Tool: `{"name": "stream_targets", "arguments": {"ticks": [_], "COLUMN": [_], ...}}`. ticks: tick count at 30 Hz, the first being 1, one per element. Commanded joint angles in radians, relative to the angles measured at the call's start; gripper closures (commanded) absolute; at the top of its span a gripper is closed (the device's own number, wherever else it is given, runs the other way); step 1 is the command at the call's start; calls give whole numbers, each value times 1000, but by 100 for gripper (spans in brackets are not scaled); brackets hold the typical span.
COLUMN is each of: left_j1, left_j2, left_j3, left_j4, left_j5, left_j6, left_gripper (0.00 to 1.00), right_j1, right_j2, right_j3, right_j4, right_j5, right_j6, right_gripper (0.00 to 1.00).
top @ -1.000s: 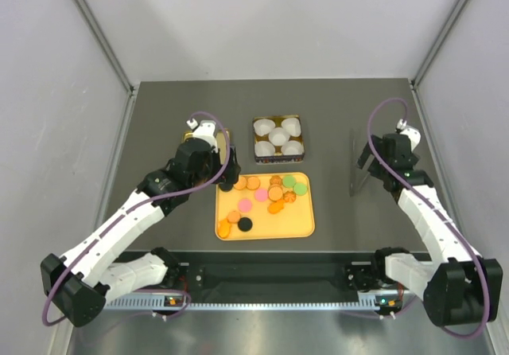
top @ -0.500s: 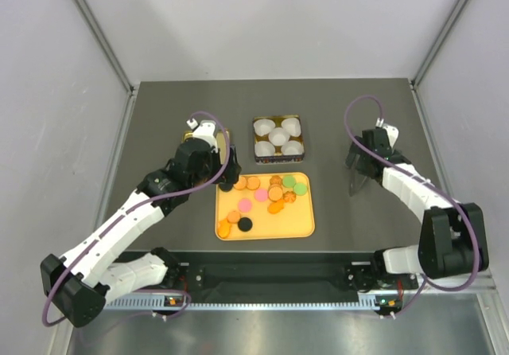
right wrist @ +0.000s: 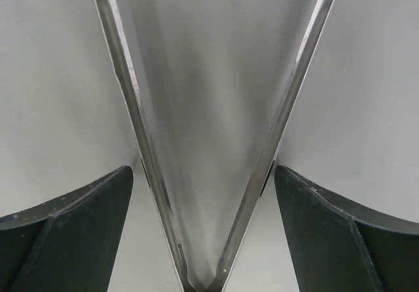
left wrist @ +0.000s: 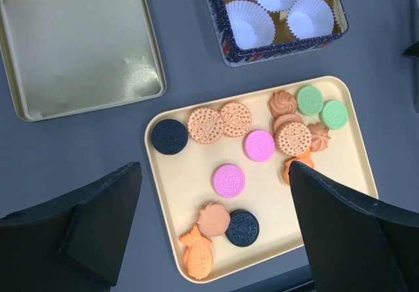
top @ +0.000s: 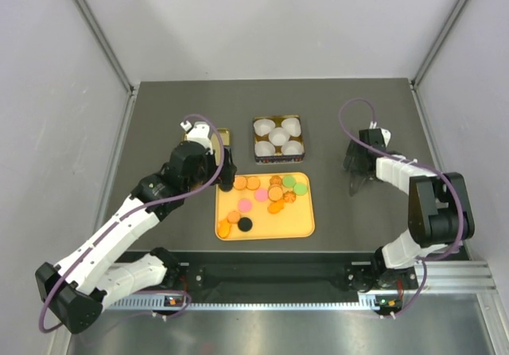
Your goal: Pack the cookies
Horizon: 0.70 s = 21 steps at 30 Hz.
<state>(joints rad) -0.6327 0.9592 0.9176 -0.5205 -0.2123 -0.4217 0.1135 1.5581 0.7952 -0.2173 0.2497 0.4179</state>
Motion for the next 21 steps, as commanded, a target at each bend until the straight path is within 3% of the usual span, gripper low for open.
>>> {"name": "stream_targets", "arguments": {"ticks": [1, 9, 15, 21], "left_j1": [5, 5, 7, 8], "left_j2": [-27, -17, -16, -16], "left_j3": [-16, -17, -19, -14], "left_j4": [5, 7, 5, 8], "left_j5": [-29, -24, -25, -27], "left_j6": [11, 9, 12, 12], "left_gripper": [1, 1, 1, 1], "right_j1": [-17, -40, -41, -9], "right_j2": [17, 79, 54, -77], "right_j3": [42, 88, 96, 125], "right_j4": [41, 15, -8, -73], "right_j5": [-55, -99, -79, -59], "right_j6": [-16, -30, -45, -74], "right_gripper": [12, 24, 50, 53]}}
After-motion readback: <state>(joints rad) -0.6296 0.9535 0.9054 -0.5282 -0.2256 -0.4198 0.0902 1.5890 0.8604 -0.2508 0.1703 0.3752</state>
